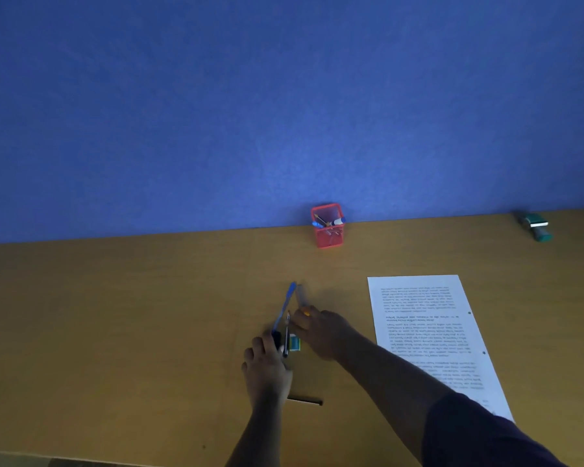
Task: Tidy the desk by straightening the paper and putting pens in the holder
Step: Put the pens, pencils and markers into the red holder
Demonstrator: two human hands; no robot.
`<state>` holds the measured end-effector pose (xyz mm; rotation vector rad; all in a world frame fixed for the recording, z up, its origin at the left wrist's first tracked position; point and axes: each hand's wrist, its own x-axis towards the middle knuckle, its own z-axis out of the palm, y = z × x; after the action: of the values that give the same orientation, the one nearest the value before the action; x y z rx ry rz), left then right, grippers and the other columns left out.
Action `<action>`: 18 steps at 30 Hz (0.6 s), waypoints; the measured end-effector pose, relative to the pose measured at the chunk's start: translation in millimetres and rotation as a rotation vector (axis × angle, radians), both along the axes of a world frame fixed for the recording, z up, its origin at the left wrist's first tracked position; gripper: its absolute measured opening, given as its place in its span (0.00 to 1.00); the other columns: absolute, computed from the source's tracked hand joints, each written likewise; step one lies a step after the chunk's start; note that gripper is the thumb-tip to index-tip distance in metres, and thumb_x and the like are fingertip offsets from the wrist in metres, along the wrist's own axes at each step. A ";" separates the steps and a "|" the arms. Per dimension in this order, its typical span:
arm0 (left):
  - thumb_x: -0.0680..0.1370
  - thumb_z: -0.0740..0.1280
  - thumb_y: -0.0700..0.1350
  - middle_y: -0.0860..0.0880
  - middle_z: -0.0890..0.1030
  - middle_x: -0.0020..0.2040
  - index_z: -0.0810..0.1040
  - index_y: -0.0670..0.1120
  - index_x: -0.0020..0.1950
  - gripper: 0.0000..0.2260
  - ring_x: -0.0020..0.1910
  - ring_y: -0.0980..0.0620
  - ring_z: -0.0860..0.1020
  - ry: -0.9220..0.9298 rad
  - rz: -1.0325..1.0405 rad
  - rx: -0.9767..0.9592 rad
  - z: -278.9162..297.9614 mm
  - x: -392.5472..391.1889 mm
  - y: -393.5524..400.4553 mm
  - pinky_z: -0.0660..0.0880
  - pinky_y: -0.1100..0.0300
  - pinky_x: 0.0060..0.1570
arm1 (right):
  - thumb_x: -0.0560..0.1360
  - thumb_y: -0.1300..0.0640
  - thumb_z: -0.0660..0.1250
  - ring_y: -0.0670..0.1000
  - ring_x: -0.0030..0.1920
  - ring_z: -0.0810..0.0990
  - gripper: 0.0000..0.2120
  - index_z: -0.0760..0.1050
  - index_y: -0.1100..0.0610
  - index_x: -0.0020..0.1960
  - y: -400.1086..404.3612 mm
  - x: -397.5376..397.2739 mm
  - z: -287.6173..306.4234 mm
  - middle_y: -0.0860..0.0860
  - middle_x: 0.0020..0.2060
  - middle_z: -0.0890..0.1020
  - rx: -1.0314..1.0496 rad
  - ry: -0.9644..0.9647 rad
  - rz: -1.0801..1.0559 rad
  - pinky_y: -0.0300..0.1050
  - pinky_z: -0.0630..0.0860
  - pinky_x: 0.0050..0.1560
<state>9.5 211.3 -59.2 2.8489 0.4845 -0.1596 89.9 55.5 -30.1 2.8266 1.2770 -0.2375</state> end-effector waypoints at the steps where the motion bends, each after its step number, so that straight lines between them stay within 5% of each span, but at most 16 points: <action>1: 0.77 0.68 0.49 0.45 0.77 0.57 0.72 0.45 0.69 0.22 0.52 0.41 0.76 -0.003 -0.007 0.015 -2.3 -1.0 -0.4 0.75 0.47 0.46 | 0.81 0.59 0.56 0.61 0.72 0.64 0.24 0.58 0.57 0.76 -1.2 1.6 -2.2 0.56 0.72 0.65 -0.003 0.012 0.011 0.55 0.78 0.50; 7: 0.74 0.70 0.47 0.44 0.77 0.50 0.75 0.45 0.62 0.18 0.45 0.41 0.75 -0.048 -0.019 0.106 -15.7 1.7 0.6 0.74 0.47 0.40 | 0.80 0.59 0.52 0.62 0.67 0.70 0.25 0.56 0.56 0.77 -10.4 17.3 -16.8 0.57 0.73 0.64 0.025 -0.001 0.120 0.57 0.78 0.54; 12: 0.74 0.71 0.46 0.43 0.77 0.47 0.77 0.43 0.59 0.15 0.43 0.40 0.75 -0.059 -0.001 0.133 -17.6 7.0 -0.5 0.73 0.47 0.38 | 0.76 0.63 0.58 0.62 0.54 0.76 0.32 0.53 0.55 0.78 -10.9 27.5 -20.9 0.57 0.75 0.58 0.121 0.082 -0.071 0.57 0.80 0.48; 18: 0.74 0.71 0.45 0.43 0.77 0.47 0.77 0.43 0.60 0.15 0.42 0.40 0.75 -0.088 -0.008 0.123 -17.2 7.6 -0.9 0.73 0.47 0.38 | 0.77 0.63 0.60 0.61 0.42 0.79 0.15 0.68 0.61 0.64 -7.4 43.3 -9.2 0.58 0.57 0.73 0.097 0.001 0.033 0.50 0.72 0.32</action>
<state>17.1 210.3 -76.4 2.9623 0.4805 -0.0052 133.3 48.1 -39.3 2.8817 1.3710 -0.1804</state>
